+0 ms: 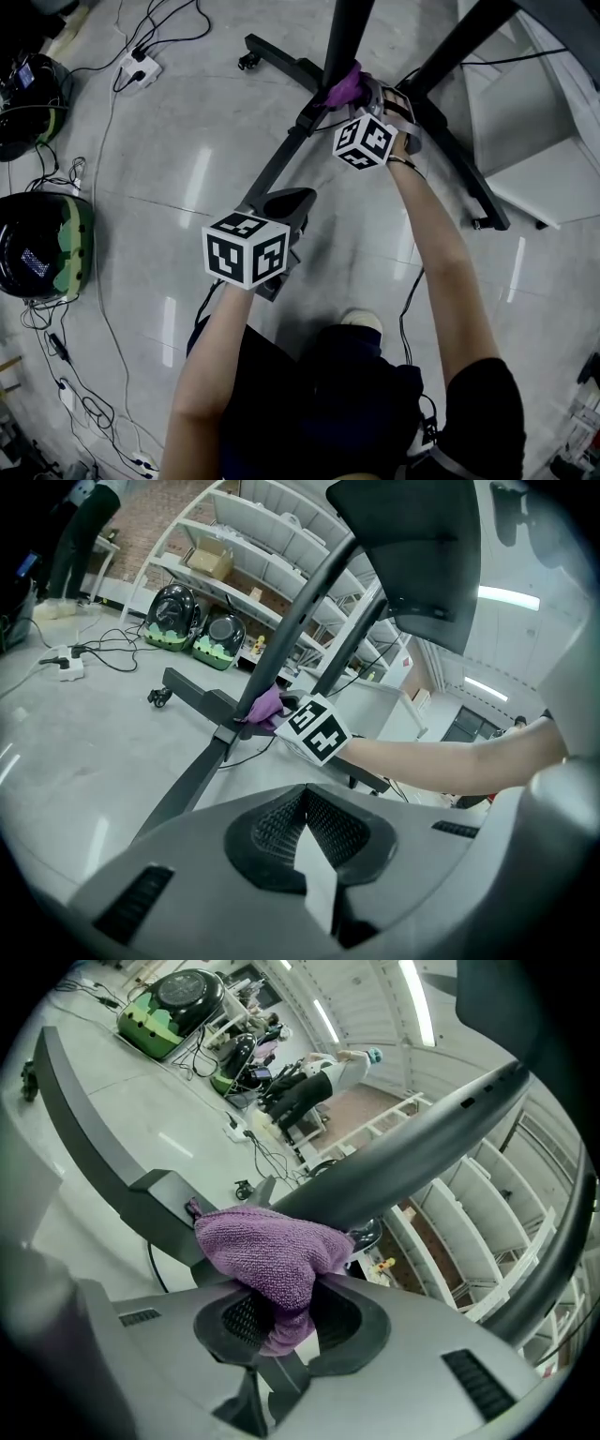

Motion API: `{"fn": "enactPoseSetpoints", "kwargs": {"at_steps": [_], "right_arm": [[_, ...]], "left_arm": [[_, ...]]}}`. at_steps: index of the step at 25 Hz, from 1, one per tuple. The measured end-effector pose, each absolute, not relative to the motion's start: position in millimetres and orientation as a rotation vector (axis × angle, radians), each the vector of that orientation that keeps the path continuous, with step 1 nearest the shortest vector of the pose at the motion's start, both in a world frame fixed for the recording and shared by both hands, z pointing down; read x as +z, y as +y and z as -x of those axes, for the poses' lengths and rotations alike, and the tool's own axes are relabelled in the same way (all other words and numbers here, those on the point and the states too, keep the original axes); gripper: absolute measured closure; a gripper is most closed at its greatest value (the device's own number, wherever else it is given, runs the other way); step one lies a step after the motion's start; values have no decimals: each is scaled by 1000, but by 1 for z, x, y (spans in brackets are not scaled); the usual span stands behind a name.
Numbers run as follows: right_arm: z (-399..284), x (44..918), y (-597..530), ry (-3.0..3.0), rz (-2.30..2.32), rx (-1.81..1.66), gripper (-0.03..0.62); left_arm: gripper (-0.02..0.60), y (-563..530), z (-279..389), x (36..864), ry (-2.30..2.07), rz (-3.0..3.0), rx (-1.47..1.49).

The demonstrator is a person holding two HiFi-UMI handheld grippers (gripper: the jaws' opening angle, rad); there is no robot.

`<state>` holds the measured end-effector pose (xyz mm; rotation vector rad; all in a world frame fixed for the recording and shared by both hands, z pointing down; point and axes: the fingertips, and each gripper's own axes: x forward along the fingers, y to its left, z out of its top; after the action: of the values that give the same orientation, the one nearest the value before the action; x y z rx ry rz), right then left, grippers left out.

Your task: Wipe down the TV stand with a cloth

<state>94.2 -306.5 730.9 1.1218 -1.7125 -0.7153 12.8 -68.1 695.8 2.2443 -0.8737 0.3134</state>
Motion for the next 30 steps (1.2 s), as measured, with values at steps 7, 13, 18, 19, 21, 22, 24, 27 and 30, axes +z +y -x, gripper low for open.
{"fn": "enactPoseSetpoints", "kwargs": {"at_steps": [7, 13, 18, 19, 21, 22, 24, 27, 30], "right_arm": [[-101, 759, -302, -1634, -1022, -762, 497], [-109, 765, -302, -1560, -965, -798, 497], [-123, 766, -307, -1519, -964, -785, 497], [-128, 767, -308, -1507, -972, -776, 497], [-138, 766, -310, -1487, -987, -761, 497], [-143, 766, -312, -1475, -989, -758, 497], [-155, 768, -313, -1439, -984, -759, 497], [-172, 769, -313, -1391, -971, -762, 497], [-177, 771, -310, -1345, -904, -814, 497]], "left_arm": [[575, -65, -20, 702, -859, -2242, 344], [575, -64, -21, 707, -858, -2234, 365], [575, -63, -17, 706, -865, -2229, 367], [575, -62, -16, 707, -868, -2227, 369], [575, -63, -13, 707, -875, -2223, 370], [575, -63, -11, 707, -879, -2222, 368], [575, -63, -10, 706, -881, -2220, 362], [575, -63, -10, 706, -881, -2221, 353], [575, -62, -12, 705, -874, -2226, 349]]}}
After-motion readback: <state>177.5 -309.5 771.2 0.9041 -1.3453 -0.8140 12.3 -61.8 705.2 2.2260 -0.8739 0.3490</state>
